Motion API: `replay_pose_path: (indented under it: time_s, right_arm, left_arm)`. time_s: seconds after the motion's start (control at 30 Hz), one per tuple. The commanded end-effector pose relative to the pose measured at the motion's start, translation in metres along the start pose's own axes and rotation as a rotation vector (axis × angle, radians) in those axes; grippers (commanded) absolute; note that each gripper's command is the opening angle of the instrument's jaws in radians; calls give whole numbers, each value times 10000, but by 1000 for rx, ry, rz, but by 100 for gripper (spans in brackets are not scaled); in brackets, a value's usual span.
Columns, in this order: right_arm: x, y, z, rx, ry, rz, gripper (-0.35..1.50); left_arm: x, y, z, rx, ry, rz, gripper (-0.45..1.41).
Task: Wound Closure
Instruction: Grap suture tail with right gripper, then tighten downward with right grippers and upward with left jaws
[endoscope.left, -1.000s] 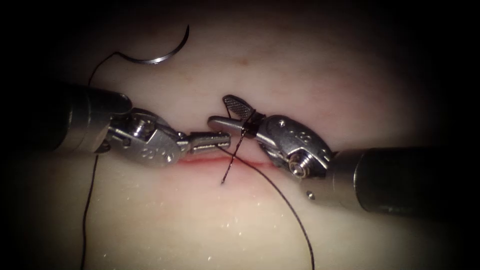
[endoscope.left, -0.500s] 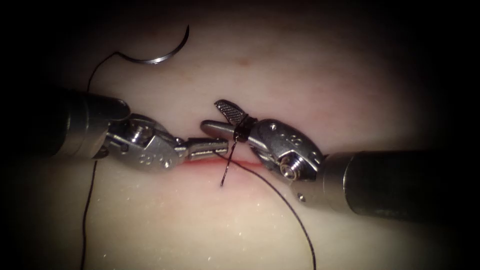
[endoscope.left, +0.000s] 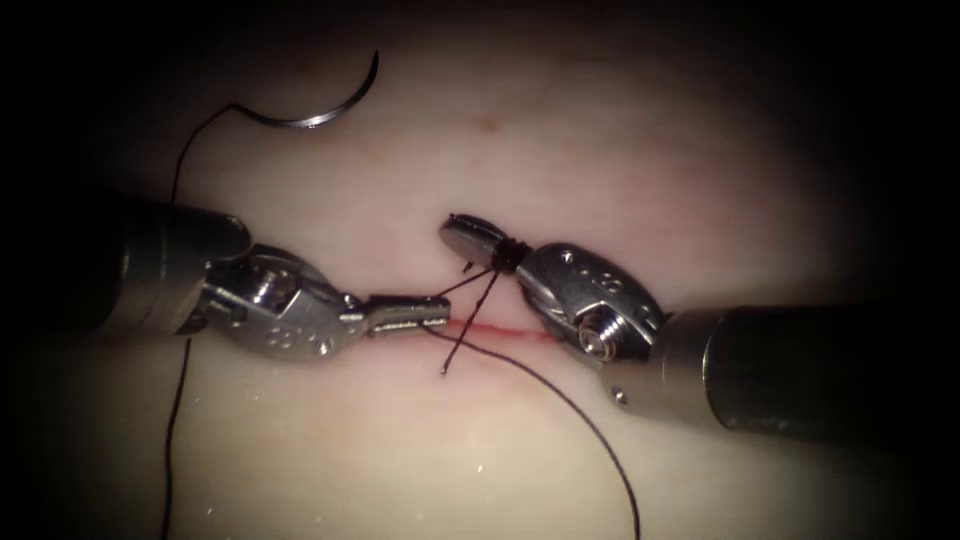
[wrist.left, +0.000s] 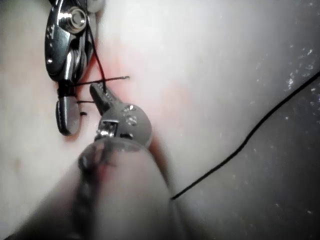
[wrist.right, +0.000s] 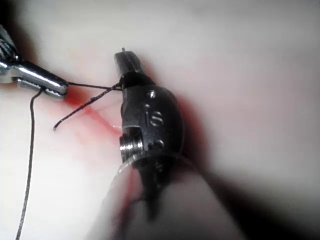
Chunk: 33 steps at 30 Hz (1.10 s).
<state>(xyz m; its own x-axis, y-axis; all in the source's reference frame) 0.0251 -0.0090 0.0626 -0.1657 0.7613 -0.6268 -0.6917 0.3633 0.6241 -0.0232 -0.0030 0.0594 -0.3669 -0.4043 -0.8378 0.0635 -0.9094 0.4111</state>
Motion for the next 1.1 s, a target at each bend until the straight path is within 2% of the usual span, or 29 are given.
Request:
replay_pose_path:
  time_s: [0.03,0.3,0.47,0.67,0.93,1.1]
  right_arm:
    - [-4,-9,4,17,15,-18,-35]
    - [-1,-32,-8,45,45,-69,-35]
    - [4,-54,-20,9,77,-104,-35]
    - [-2,-77,-32,4,102,-110,-35]
    - [0,-106,-56,-11,103,-218,-35]
    - [-9,-127,-78,-13,100,-276,-35]
  left_arm:
    - [-5,2,4,2,-9,-4,-45]
    - [-17,-21,-7,3,-32,-34,-45]
    - [-33,-34,-9,-3,-49,-71,-45]
    - [-45,-33,-3,-29,-79,-91,-45]
    - [-46,-35,-1,-32,-87,-94,-45]
    - [-47,-45,-3,-34,-88,-105,-45]
